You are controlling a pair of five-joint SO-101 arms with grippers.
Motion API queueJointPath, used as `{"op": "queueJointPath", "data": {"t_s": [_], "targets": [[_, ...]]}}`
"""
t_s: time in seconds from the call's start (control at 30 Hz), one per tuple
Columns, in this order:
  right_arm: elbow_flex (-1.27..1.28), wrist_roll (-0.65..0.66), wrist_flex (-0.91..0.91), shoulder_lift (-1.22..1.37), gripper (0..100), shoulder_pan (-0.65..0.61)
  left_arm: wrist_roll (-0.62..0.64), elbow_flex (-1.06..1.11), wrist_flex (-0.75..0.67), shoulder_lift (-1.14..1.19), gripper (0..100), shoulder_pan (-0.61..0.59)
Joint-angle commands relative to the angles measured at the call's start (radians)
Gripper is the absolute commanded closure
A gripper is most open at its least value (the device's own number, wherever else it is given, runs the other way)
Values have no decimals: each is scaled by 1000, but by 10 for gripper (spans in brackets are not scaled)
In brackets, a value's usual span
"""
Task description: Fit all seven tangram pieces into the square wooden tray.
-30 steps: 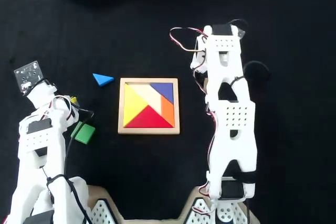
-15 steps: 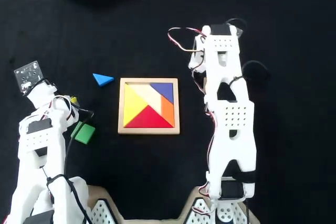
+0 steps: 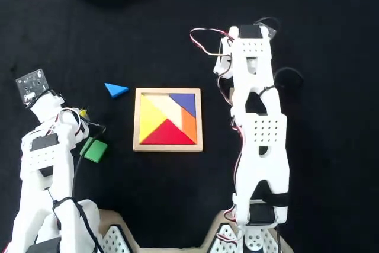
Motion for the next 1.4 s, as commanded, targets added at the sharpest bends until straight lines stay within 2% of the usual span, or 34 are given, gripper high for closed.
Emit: {"op": "queueJointPath", "data": {"t_s": [0.0,0.7,1.2,1.37], "targets": [[-48,-12,8,-5,795,12,0,-4,-18,-14,802,12],[-140,-12,17,73,804,74,0,-4,-18,-14,802,10],[-131,-12,20,76,809,66,0,-4,-18,-14,802,10],[-131,-6,21,76,893,66,0,-4,-18,-14,802,10]]}}
